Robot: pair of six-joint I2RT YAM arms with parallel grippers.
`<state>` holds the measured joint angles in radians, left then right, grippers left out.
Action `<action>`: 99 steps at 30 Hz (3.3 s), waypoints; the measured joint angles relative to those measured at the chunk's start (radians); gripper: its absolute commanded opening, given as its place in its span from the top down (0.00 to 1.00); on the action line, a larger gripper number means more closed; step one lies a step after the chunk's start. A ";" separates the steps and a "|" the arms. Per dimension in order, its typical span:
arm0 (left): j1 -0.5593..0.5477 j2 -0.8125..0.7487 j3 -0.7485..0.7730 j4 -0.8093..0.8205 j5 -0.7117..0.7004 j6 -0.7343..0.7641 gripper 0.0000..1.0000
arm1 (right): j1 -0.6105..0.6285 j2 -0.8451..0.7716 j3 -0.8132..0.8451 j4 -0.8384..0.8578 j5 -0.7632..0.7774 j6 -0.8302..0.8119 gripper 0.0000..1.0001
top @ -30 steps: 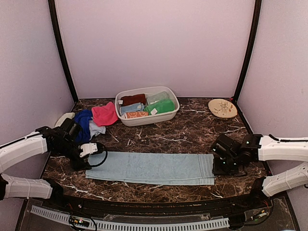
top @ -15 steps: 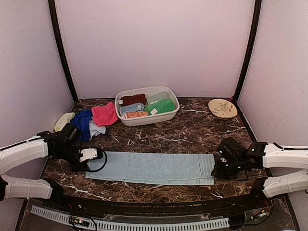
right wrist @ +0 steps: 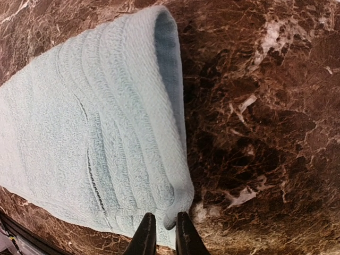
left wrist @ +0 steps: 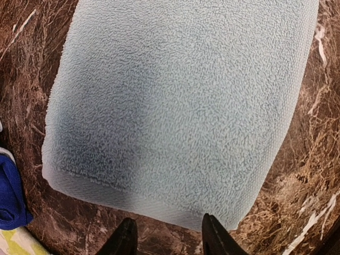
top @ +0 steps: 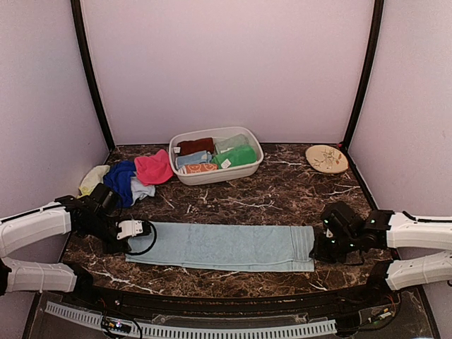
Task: Roll the towels
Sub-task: Smooth out the towel at the center of the board.
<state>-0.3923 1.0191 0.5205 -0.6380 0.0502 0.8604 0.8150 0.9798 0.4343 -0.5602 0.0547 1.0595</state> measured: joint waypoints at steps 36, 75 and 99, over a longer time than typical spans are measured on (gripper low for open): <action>0.000 0.045 -0.046 0.114 -0.096 0.044 0.69 | -0.002 -0.155 0.099 -0.285 -0.079 0.023 1.00; -0.029 0.128 -0.015 0.137 -0.044 0.003 0.63 | -0.024 0.056 0.006 -0.053 -0.088 -0.020 0.85; -0.030 0.139 -0.029 0.215 -0.103 0.019 0.67 | 0.030 -0.081 -0.003 -0.052 -0.146 0.067 1.00</action>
<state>-0.4221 1.1580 0.4919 -0.4229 -0.0532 0.8795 0.8452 0.8986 0.4309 -0.6125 -0.0917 1.1267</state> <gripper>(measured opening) 0.337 0.010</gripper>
